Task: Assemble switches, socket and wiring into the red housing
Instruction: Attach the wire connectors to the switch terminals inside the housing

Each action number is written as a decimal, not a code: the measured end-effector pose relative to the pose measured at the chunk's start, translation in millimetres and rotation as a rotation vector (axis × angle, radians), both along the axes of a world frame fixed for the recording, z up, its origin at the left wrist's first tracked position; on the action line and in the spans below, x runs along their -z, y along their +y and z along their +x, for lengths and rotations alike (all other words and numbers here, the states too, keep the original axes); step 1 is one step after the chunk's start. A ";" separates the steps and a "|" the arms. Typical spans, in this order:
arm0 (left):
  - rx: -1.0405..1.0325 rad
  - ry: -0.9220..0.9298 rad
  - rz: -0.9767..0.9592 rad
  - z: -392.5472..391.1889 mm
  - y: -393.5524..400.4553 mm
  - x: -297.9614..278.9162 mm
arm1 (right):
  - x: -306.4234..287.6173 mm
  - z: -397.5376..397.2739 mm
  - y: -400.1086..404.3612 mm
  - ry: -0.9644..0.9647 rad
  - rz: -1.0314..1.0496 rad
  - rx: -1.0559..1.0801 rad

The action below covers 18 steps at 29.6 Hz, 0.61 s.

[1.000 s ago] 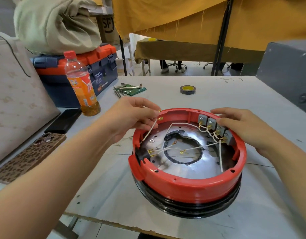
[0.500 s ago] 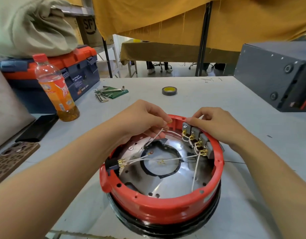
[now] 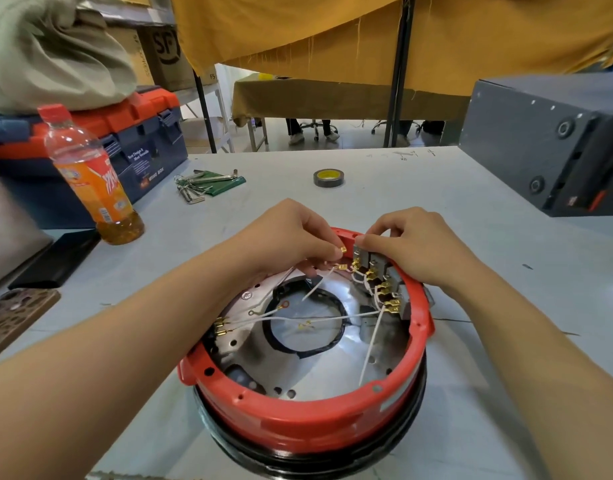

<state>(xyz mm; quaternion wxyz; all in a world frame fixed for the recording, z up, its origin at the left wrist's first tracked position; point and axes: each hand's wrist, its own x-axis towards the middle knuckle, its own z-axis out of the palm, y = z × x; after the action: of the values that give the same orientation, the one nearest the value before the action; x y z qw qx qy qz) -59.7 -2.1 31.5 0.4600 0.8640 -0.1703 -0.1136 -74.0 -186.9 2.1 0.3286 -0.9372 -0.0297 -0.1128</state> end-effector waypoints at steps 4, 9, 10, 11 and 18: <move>0.006 -0.030 0.044 5.7 -7.5 -2.9 | 0.0 -0.1 0.0 -0.004 -0.014 0.019; 0.010 -0.033 0.058 11.5 -15.1 -3.2 | 1.5 0.6 -0.5 -0.023 -0.017 0.063; 0.008 -0.035 0.062 12.2 -15.6 -2.7 | 2.3 0.5 -0.3 -0.026 -0.013 0.071; 0.007 -0.037 0.063 12.8 -15.8 -1.9 | 3.1 0.5 0.2 -0.030 -0.008 0.077; 0.028 -0.034 0.036 14.0 -11.7 8.9 | 9.4 -3.2 2.3 -0.049 0.072 0.074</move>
<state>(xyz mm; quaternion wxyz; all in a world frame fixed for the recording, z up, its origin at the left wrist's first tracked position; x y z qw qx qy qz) -45.8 -13.7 22.6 0.4398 0.8715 -0.1879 -0.1081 -77.1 -184.6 -7.2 0.3569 -0.9222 0.0008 -0.1487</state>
